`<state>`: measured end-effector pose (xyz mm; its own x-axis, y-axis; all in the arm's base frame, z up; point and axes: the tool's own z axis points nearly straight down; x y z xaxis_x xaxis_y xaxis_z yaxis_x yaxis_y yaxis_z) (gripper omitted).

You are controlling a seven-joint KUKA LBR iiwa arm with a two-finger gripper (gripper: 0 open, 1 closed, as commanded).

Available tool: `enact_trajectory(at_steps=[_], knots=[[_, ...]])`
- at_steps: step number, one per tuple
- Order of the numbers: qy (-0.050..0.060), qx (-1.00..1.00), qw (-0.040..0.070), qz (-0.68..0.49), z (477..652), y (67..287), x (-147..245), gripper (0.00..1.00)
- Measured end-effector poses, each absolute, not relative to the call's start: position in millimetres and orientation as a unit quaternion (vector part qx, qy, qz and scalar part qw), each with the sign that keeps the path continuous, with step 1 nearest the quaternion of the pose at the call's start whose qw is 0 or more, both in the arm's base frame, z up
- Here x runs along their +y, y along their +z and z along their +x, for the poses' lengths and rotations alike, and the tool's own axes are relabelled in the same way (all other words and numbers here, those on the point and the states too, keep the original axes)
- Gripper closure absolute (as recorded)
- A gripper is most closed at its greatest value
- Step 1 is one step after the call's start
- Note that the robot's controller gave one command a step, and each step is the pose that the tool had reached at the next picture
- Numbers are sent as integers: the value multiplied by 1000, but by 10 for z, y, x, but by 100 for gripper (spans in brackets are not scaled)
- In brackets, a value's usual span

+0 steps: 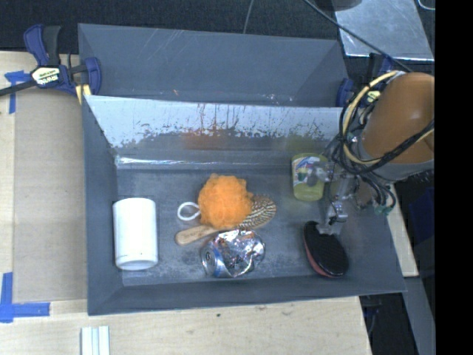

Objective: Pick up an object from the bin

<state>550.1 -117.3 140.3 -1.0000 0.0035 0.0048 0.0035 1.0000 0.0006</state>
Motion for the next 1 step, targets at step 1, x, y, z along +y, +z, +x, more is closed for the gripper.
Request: enact_trajectory(at_steps=[1], knots=[[-1,-995,0,98,5303,851,-230,0]])
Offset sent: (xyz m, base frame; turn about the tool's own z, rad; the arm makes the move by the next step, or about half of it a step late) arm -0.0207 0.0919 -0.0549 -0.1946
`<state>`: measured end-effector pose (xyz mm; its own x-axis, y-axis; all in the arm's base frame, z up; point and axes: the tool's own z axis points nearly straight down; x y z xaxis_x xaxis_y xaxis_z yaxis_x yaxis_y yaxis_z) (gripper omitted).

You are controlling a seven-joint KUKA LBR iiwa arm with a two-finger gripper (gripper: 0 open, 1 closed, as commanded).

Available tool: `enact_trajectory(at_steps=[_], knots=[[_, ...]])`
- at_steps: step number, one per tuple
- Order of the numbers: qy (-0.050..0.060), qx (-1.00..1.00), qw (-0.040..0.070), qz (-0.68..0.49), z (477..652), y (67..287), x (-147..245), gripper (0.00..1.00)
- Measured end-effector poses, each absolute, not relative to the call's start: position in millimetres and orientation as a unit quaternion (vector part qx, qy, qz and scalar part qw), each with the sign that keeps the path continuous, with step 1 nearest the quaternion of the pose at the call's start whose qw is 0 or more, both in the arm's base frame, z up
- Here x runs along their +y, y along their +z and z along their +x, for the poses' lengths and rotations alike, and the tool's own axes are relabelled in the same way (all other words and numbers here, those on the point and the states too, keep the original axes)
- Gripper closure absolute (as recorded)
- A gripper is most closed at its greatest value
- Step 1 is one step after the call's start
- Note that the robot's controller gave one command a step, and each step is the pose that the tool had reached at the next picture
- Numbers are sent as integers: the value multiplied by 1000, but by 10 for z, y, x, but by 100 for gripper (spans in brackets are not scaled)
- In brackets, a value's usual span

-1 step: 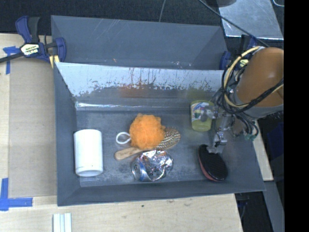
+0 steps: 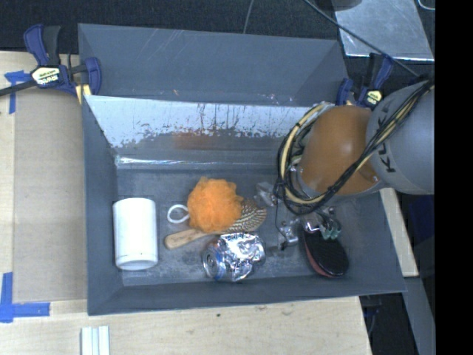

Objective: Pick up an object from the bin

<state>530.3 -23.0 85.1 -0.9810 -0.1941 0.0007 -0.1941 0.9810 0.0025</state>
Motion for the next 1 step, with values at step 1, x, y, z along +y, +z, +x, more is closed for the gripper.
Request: enact_trajectory(at_steps=[1], knots=[[-1,-994,-5,108,5800,770,137,0]])
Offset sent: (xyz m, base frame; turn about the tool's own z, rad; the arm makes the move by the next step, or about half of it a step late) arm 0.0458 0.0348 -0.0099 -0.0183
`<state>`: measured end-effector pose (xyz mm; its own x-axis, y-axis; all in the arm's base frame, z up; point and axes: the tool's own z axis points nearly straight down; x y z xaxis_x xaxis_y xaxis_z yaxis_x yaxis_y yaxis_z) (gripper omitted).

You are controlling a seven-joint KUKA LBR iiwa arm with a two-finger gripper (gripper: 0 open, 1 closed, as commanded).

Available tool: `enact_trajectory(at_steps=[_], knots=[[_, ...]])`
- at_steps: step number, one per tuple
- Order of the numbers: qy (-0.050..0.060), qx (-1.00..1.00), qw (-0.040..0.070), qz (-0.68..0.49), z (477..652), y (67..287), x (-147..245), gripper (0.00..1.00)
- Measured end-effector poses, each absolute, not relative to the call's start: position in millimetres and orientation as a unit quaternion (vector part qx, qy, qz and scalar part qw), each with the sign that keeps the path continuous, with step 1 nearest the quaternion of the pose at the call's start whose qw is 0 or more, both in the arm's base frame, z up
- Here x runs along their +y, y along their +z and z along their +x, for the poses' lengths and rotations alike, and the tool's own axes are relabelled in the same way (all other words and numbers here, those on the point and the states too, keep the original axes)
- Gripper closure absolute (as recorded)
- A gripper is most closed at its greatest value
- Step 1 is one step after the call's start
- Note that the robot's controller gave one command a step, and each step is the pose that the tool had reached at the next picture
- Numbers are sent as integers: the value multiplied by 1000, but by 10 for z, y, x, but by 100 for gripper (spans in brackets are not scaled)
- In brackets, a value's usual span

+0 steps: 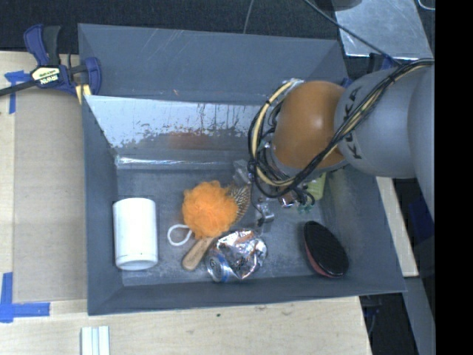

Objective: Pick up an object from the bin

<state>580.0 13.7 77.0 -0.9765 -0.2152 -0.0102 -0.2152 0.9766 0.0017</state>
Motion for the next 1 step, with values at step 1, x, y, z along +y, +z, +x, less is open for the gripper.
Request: enact_trajectory(at_steps=[1], knots=[[3,992,10,-126,5679,899,1234,0]])
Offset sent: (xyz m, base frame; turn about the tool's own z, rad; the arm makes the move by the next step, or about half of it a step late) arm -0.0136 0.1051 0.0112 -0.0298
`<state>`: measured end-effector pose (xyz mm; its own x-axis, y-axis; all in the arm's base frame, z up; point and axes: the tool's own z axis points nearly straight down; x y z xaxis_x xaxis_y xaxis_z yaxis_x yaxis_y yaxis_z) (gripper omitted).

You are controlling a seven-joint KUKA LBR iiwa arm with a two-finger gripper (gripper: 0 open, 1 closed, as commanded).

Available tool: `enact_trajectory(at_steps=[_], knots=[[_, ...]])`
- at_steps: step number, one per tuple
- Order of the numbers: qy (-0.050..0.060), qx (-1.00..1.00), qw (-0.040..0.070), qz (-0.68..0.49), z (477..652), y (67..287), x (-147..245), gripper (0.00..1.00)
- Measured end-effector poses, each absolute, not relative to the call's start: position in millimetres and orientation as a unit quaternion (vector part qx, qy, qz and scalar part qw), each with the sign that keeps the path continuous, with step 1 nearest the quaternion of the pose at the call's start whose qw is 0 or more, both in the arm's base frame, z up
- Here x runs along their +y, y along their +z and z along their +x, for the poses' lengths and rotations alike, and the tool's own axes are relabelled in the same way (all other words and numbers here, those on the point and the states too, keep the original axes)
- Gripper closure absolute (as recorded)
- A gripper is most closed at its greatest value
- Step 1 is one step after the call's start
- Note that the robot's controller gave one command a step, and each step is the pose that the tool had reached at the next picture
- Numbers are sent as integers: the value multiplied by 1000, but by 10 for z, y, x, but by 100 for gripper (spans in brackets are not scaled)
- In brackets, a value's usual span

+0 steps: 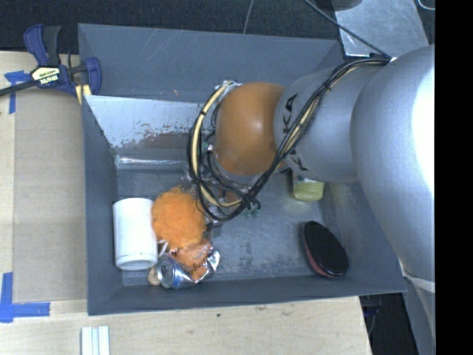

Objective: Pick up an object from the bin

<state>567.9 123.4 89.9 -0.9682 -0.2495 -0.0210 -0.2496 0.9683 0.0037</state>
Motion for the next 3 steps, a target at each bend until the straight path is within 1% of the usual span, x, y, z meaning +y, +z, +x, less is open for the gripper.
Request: enact_trajectory(at_steps=[1,2,3], knots=[[1,992,33,-121,5239,791,1496,0],[3,992,30,-122,5223,780,1510,100],[3,992,30,-123,5222,779,1511,100]])
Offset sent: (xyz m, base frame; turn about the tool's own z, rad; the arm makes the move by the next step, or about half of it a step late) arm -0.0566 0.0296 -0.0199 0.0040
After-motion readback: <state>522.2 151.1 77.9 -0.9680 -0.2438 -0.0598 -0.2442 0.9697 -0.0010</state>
